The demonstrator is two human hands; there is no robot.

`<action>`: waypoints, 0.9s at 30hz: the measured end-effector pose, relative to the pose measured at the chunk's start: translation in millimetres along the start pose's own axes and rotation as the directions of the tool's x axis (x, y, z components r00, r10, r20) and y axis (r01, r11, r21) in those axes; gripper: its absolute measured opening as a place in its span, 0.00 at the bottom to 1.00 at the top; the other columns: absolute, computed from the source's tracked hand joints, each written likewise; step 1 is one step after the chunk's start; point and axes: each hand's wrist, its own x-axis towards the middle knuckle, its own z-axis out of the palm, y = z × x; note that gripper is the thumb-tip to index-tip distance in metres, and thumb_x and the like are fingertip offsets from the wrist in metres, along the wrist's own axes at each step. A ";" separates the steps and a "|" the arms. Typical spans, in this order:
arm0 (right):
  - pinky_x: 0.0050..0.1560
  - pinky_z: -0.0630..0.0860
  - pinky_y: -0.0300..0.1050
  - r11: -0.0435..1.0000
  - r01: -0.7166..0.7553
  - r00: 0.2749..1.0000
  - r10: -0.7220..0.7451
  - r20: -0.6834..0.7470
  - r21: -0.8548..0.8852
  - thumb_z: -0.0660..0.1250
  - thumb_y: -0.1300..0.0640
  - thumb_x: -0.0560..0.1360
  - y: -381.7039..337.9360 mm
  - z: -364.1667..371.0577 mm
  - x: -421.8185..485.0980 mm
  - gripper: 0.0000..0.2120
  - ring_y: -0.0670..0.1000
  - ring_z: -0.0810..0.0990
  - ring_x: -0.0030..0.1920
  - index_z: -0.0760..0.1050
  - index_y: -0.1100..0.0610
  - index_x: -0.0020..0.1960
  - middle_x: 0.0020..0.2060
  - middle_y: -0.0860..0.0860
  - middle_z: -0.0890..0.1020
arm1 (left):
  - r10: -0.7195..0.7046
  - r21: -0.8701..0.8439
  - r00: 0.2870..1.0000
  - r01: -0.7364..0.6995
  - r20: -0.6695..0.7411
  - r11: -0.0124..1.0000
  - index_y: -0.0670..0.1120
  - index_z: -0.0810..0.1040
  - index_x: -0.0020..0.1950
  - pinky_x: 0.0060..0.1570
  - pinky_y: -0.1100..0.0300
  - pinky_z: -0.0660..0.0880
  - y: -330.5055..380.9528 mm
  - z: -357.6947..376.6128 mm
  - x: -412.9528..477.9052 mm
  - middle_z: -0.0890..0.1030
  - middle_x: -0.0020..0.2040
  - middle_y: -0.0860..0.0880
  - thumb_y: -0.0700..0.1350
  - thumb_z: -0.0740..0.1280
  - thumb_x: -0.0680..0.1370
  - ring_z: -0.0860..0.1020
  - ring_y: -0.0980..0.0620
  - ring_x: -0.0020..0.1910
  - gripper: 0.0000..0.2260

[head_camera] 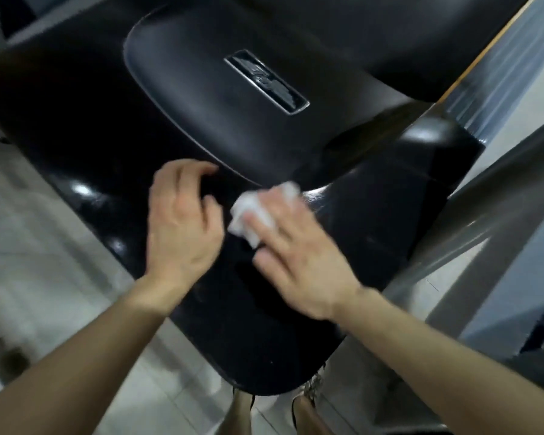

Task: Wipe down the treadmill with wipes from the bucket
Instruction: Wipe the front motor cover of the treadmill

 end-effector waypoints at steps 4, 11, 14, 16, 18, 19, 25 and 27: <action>0.84 0.52 0.57 0.977 0.172 0.985 -0.169 0.038 -0.123 0.56 0.44 0.88 0.8 14.5 62.9 0.27 0.58 0.55 0.85 0.62 0.53 0.84 0.84 0.56 0.61 | -0.287 0.122 0.955 0.277 0.078 0.953 0.43 0.72 0.74 0.75 0.42 0.69 -75.3 -51.2 -17.7 0.72 0.70 0.41 0.43 0.66 0.78 0.71 0.41 0.71 0.23; 0.84 0.51 0.58 0.973 0.125 0.987 -0.102 0.121 -0.193 0.55 0.41 0.88 -17.2 12.3 58.4 0.32 0.58 0.48 0.86 0.55 0.55 0.86 0.86 0.57 0.52 | -0.569 0.205 0.726 0.534 0.386 0.820 0.58 0.47 0.88 0.84 0.45 0.52 -124.8 -76.7 15.1 0.43 0.88 0.49 0.63 0.79 0.73 0.45 0.45 0.87 0.54; 0.85 0.51 0.57 0.962 0.197 0.972 -0.165 0.169 -0.191 0.54 0.40 0.88 -13.5 8.6 56.7 0.32 0.55 0.47 0.86 0.53 0.52 0.87 0.86 0.55 0.52 | -0.588 0.304 0.680 0.504 0.438 0.809 0.58 0.44 0.88 0.84 0.42 0.53 -121.6 -77.2 31.1 0.40 0.88 0.46 0.65 0.81 0.68 0.43 0.43 0.87 0.60; 0.84 0.52 0.57 0.979 0.101 0.991 -0.082 0.107 -0.178 0.54 0.39 0.87 -12.2 18.2 128.5 0.32 0.57 0.50 0.86 0.56 0.52 0.86 0.86 0.56 0.54 | -0.606 0.393 0.673 0.466 0.424 0.793 0.55 0.45 0.88 0.83 0.42 0.58 -114.6 -76.1 42.8 0.44 0.87 0.41 0.66 0.83 0.65 0.47 0.41 0.87 0.63; 0.85 0.50 0.56 0.993 -0.034 0.993 0.046 0.106 -0.115 0.54 0.38 0.87 -17.1 26.8 209.2 0.31 0.58 0.50 0.86 0.55 0.49 0.86 0.86 0.55 0.52 | -0.616 0.466 0.676 0.427 0.405 0.775 0.52 0.49 0.87 0.81 0.41 0.63 -110.6 -76.5 51.7 0.51 0.86 0.38 0.67 0.84 0.62 0.54 0.38 0.85 0.65; 0.85 0.50 0.56 0.992 -0.084 0.989 0.094 0.115 -0.090 0.54 0.38 0.87 -18.8 30.8 236.6 0.31 0.58 0.50 0.85 0.54 0.47 0.86 0.86 0.55 0.51 | -0.615 0.491 0.680 0.409 0.398 0.769 0.51 0.50 0.86 0.80 0.40 0.64 -109.9 -76.8 55.4 0.53 0.85 0.37 0.67 0.85 0.60 0.56 0.37 0.84 0.65; 0.85 0.52 0.57 0.972 0.073 0.990 -0.043 0.136 -0.223 0.54 0.44 0.88 -42.8 24.1 107.8 0.31 0.54 0.46 0.86 0.49 0.51 0.87 0.86 0.54 0.50 | -0.597 0.458 0.644 0.397 0.479 0.795 0.53 0.31 0.85 0.85 0.44 0.50 -118.2 -84.1 66.6 0.31 0.85 0.43 0.68 0.85 0.56 0.35 0.44 0.86 0.78; 0.85 0.51 0.55 0.968 0.076 0.985 -0.036 0.168 -0.238 0.53 0.45 0.89 -42.5 18.1 86.1 0.31 0.52 0.43 0.86 0.46 0.49 0.87 0.87 0.52 0.48 | -0.590 0.452 0.649 0.393 0.480 0.801 0.52 0.31 0.85 0.85 0.46 0.49 -124.9 -85.5 62.7 0.31 0.85 0.44 0.72 0.83 0.54 0.35 0.45 0.85 0.78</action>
